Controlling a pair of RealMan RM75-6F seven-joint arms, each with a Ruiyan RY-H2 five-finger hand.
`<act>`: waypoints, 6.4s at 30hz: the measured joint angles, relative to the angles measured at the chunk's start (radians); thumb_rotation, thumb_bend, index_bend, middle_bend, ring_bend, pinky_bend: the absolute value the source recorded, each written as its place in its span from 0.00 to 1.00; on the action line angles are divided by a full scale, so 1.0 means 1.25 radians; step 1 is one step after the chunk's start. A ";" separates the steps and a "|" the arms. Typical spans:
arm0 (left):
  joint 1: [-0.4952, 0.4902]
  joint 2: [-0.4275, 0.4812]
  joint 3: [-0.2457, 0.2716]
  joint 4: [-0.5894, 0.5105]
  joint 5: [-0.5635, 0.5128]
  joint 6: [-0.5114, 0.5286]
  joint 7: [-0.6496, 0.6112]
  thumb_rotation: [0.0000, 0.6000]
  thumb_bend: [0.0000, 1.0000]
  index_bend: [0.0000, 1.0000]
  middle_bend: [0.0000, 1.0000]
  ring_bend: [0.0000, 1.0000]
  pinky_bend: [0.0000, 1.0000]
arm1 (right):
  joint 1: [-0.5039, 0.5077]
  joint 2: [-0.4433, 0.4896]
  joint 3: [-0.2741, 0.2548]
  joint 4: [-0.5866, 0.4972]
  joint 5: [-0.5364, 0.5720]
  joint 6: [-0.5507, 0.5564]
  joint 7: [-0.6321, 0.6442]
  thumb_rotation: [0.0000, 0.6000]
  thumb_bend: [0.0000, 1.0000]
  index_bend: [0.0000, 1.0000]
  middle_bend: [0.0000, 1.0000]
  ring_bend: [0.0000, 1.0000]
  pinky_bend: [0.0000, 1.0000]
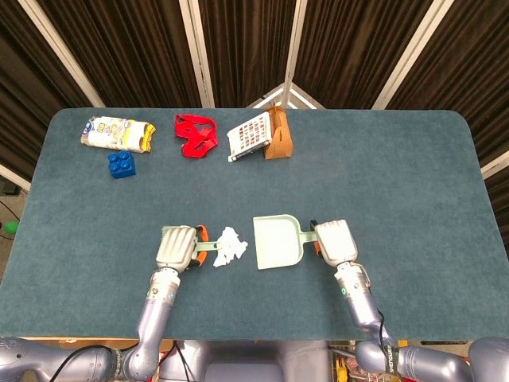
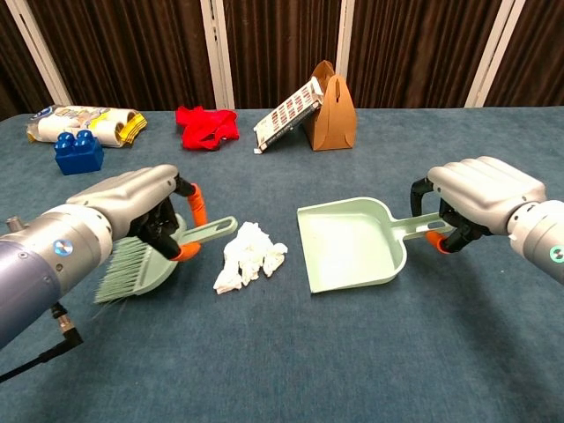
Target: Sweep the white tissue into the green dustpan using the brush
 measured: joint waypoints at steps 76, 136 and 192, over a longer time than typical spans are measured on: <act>-0.064 -0.219 -0.102 0.100 0.224 -0.014 -0.232 1.00 0.66 0.80 1.00 1.00 1.00 | 0.015 0.063 -0.034 -0.055 -0.039 0.019 -0.118 1.00 0.51 0.76 0.96 0.92 0.94; -0.147 -0.329 -0.124 0.261 0.324 -0.057 -0.310 1.00 0.64 0.80 1.00 1.00 1.00 | 0.011 0.070 -0.043 -0.052 -0.036 0.015 -0.126 1.00 0.51 0.76 0.96 0.92 0.94; -0.047 0.357 -0.024 -0.002 0.374 -0.174 -0.101 1.00 0.63 0.81 1.00 1.00 1.00 | 0.001 0.111 -0.045 -0.157 0.087 0.077 -0.286 1.00 0.51 0.00 0.93 0.86 0.94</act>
